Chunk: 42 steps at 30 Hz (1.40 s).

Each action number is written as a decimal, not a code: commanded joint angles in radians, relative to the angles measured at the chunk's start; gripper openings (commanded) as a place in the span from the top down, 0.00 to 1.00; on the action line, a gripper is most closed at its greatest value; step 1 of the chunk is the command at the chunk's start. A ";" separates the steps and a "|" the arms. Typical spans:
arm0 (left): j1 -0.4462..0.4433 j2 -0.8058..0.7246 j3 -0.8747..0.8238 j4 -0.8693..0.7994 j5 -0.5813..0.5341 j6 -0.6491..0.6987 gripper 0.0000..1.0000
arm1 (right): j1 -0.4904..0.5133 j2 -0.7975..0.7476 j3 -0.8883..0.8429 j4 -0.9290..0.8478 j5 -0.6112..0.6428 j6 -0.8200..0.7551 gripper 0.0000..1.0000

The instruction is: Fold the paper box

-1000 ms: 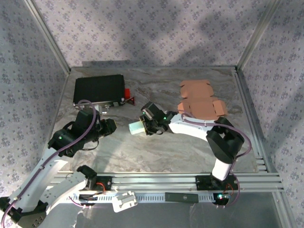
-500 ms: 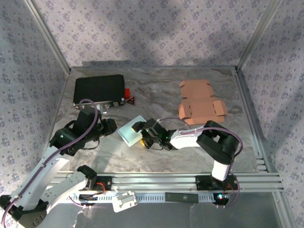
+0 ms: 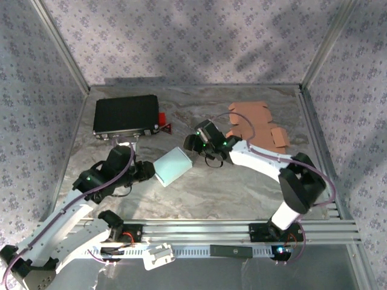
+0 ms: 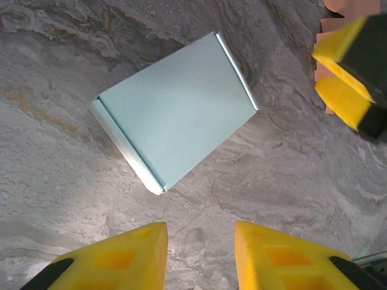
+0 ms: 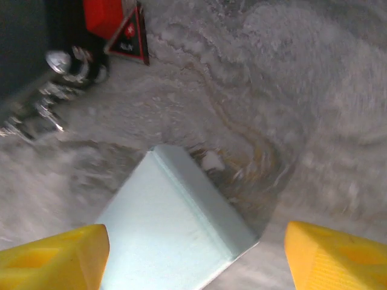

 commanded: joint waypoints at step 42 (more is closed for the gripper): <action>-0.020 -0.071 0.035 -0.067 -0.056 0.008 0.66 | 0.269 0.489 0.393 0.152 -0.070 0.301 0.54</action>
